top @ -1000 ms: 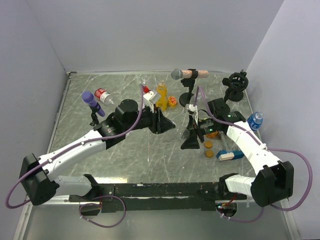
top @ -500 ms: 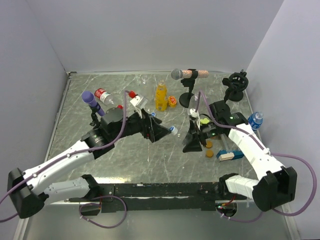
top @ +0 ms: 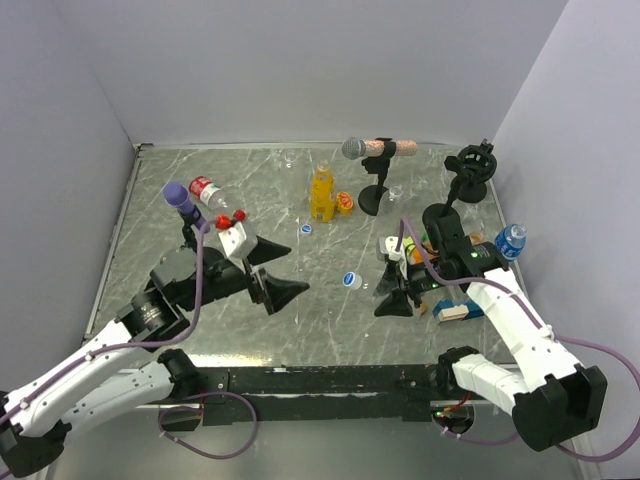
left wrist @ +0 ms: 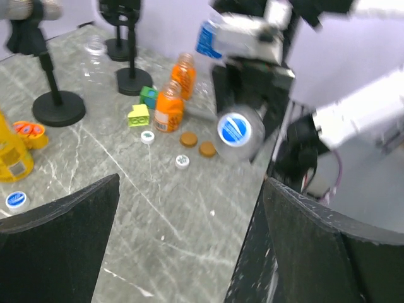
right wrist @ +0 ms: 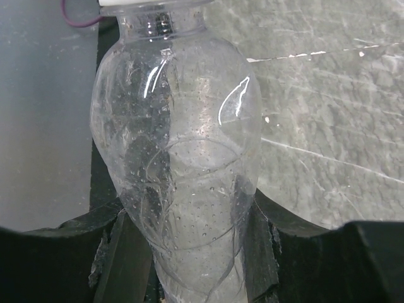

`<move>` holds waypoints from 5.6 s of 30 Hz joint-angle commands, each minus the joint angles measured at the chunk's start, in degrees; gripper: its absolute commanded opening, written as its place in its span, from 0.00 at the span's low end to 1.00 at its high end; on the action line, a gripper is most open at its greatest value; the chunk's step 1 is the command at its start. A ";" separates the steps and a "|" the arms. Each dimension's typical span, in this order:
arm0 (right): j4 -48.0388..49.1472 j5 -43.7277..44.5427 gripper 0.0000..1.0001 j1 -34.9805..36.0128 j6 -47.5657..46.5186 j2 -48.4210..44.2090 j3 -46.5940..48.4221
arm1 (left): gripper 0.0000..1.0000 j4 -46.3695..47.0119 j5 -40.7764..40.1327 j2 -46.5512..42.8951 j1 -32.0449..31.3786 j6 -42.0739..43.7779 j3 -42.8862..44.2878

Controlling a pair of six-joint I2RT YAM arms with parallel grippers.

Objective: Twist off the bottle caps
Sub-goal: Unscrew the bottle cap from the plastic bottle.

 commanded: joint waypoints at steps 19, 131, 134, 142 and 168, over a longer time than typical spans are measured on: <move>3.08 0.74 0.16 -0.14 -9.81 -4.12 -6.31 | 0.96 7.39 13.16 4.75 -4.33 28.60 -4.52; 3.17 1.54 0.17 0.56 -9.54 -1.66 -6.39 | 0.97 5.71 -8.84 6.26 -14.62 -5.74 -2.48; 3.17 1.54 0.17 0.56 -9.55 -1.22 -6.48 | 0.97 13.19 -2.69 2.91 -14.62 9.19 -7.85; 3.34 1.36 0.18 0.56 -9.72 -1.48 -6.57 | 0.96 10.66 0.31 2.90 -14.62 32.61 -6.29; 3.08 1.97 0.18 0.91 -9.90 -1.13 -6.39 | 0.57 5.38 8.84 25.76 -14.62 37.20 8.39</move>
